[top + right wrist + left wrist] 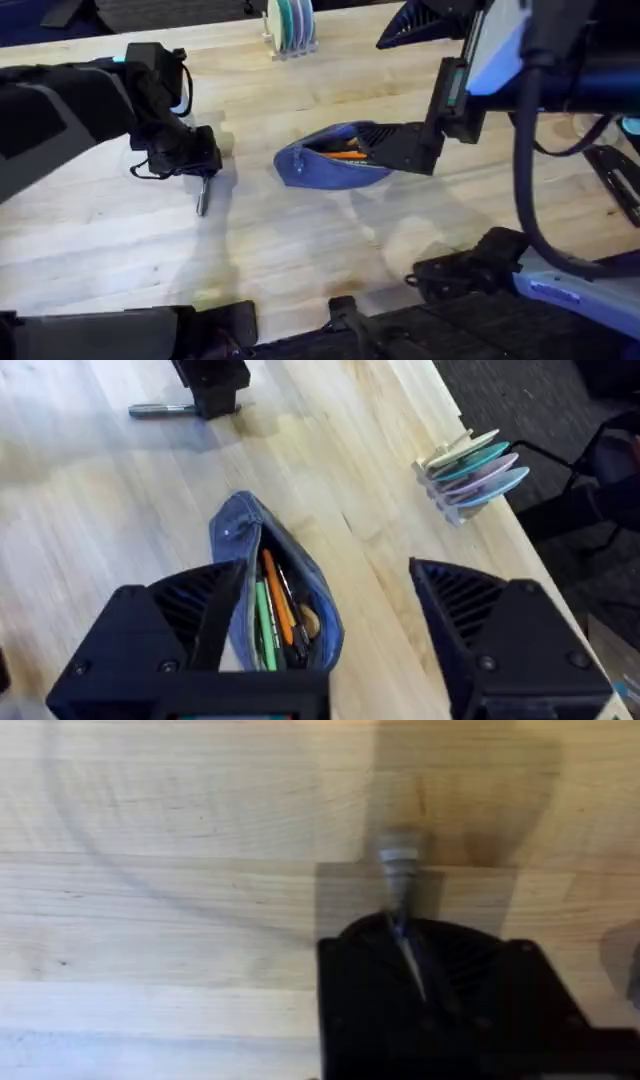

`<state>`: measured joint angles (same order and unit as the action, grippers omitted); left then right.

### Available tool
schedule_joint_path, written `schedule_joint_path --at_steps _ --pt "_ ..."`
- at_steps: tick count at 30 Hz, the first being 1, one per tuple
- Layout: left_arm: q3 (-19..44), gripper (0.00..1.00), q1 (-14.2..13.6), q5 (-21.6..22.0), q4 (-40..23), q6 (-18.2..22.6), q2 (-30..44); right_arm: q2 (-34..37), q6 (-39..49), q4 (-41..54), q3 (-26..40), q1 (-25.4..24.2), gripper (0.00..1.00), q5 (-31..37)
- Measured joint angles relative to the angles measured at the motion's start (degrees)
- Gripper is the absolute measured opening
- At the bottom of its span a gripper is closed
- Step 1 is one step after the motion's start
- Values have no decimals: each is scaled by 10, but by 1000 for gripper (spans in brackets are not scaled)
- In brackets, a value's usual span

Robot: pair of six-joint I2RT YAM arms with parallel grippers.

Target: Unzip the bag, pick up the pens from the table one at a time and place them inside, then zip the bag closed.

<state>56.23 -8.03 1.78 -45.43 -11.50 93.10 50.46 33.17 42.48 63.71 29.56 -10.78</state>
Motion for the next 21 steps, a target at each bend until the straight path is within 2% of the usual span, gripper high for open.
schedule_joint_path --at_steps 13,17,21 --pt "-2 43 -5 2 10 -1 -4 -11 0 0 0 0 998 0" --pt "-11 43 -27 -7 50 -1 -28 -33 0 0 0 0 998 0" --pt "-12 43 -51 -13 99 -1 -89 -46 0 0 0 0 998 0"
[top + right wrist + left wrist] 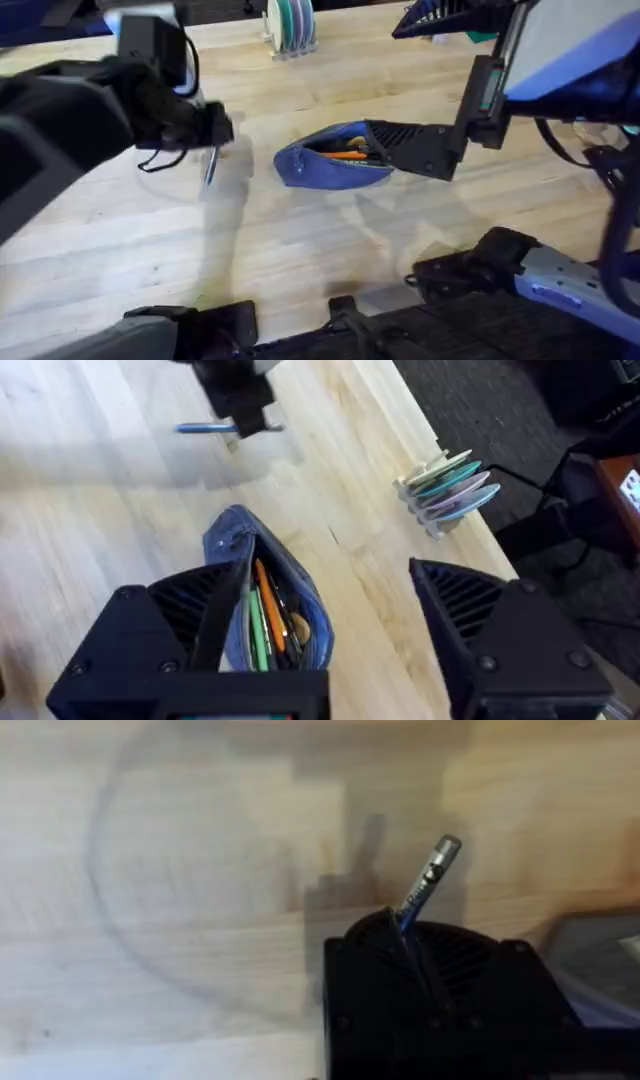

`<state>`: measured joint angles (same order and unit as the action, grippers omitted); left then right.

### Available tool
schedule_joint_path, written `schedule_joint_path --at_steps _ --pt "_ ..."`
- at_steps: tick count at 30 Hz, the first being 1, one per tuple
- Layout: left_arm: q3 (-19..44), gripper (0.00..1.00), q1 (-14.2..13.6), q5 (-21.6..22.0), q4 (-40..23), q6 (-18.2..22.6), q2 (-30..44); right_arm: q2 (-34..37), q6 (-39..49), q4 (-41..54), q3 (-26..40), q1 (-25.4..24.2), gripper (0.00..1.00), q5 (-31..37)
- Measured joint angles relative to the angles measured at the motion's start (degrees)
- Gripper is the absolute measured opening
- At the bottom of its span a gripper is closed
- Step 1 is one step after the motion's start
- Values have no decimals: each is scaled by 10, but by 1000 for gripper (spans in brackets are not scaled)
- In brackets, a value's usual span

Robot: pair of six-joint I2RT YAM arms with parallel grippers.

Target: Unzip the bag, pick up the pens from the table one at a time and place them inside, then zip the bag closed.

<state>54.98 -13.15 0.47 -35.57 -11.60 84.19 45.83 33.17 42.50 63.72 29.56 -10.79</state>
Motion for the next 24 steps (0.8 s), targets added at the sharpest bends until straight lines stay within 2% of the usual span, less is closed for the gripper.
schedule_joint_path --at_steps 6,10,16,20,24 --pt "0 43 -36 -24 91 0 -96 -1 0 10 0 0 998 0" --pt "0 43 -64 -64 156 9 -136 -1 0 21 0 0 998 0" --pt "0 43 -102 -176 243 69 -160 -1 -2 29 0 0 998 -9" --pt "0 43 -121 -246 254 108 -160 -2 -7 34 0 0 998 -31" --pt "0 43 -128 -305 255 136 -160 -13 -18 58 0 0 997 -41"
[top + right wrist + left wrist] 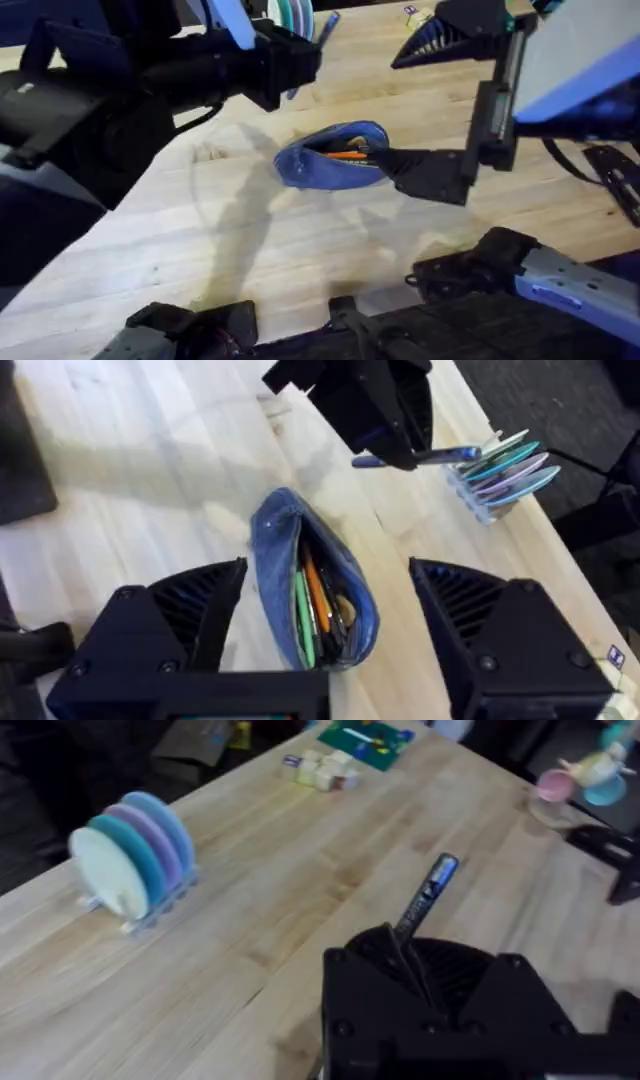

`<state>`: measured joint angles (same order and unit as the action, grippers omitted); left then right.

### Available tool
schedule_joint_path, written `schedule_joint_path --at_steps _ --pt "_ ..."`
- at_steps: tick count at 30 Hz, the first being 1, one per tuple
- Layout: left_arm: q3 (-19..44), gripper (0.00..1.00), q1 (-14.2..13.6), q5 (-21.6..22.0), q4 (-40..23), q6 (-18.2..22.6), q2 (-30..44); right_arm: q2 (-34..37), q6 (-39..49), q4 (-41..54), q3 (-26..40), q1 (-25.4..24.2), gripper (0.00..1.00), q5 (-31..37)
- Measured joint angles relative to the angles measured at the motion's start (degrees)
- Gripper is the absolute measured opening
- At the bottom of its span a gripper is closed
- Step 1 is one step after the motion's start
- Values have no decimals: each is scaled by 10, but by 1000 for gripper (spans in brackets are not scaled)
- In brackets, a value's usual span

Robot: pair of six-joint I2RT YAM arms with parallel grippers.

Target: Unzip the bag, pick up the pens from the table one at a time and place them inside, then zip the bag closed.

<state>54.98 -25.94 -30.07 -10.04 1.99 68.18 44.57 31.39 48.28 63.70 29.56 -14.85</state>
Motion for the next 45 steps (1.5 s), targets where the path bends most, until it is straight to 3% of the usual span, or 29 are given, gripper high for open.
schedule_joint_path --at_steps 6,12,17,20,24,31,37,39,44,45 --pt "0 43 -17 -68 -1 30 8 -36 -9 7 0 0 997 -3" --pt "0 43 -47 -128 2 54 67 -77 -11 7 0 0 997 -5" --pt "0 43 -80 -157 0 70 136 -84 -12 7 0 0 997 -7" --pt "0 43 -82 -158 -11 73 159 -84 -12 11 0 0 998 -7" --pt "0 43 -82 -125 -42 75 187 -84 -12 29 0 0 998 -7" --pt "0 43 -82 12 -107 78 218 -84 -12 47 0 0 998 -7" --pt "0 51 -84 46 -129 107 219 -84 -12 47 0 0 997 -7" --pt "0 150 -84 50 -129 113 219 -84 -12 47 0 0 997 -7" --pt "0 916 -86 53 -125 117 219 -84 -12 47 0 0 997 -7" --pt "0 967 -86 53 -125 116 219 -84 -12 47 0 0 997 -7"
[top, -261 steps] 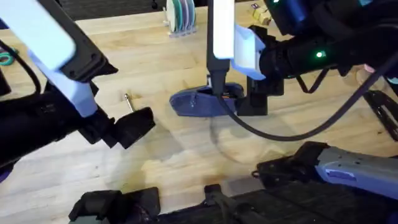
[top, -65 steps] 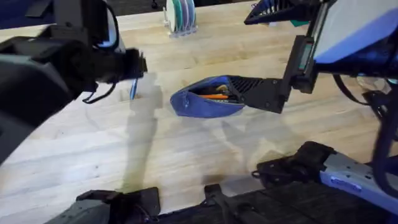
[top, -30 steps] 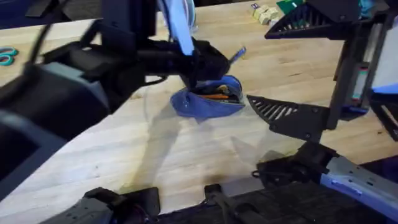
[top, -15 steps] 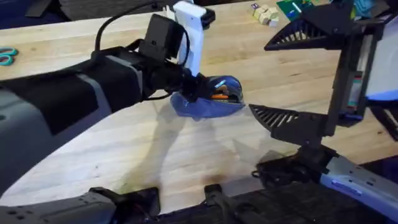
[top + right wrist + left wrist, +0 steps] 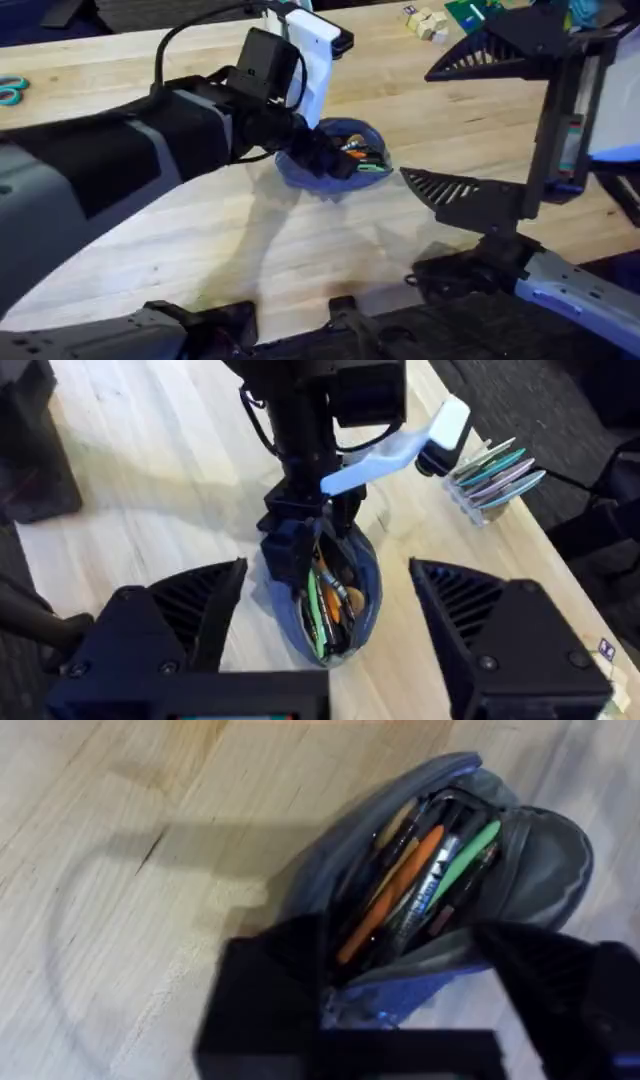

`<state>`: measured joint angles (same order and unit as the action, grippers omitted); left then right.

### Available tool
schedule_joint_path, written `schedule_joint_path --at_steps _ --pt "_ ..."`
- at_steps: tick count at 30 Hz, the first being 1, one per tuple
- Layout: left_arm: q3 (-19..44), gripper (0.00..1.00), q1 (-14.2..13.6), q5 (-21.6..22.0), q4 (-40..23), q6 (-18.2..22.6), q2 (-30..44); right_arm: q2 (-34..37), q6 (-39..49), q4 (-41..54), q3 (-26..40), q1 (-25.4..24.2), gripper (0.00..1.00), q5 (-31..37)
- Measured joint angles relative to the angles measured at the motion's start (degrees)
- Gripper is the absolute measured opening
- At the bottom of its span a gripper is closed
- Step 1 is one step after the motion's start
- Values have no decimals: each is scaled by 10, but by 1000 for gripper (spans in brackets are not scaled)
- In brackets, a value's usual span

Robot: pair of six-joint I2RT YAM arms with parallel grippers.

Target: Unzip the bag, pick up the pens from the table one at a time and place them inside, then zip the bag closed.

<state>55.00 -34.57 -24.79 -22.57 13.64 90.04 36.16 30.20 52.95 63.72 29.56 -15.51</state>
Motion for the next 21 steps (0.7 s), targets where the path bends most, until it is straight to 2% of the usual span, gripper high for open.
schedule_joint_path --at_steps 8,15,21 --pt "0 992 0 -3 0 0 0 0 0 0 0 0 998 0" --pt "9 992 5 -32 -10 -2 -2 0 0 0 0 0 998 0" --pt "13 992 18 -47 -13 -2 -56 0 0 0 0 0 998 0"
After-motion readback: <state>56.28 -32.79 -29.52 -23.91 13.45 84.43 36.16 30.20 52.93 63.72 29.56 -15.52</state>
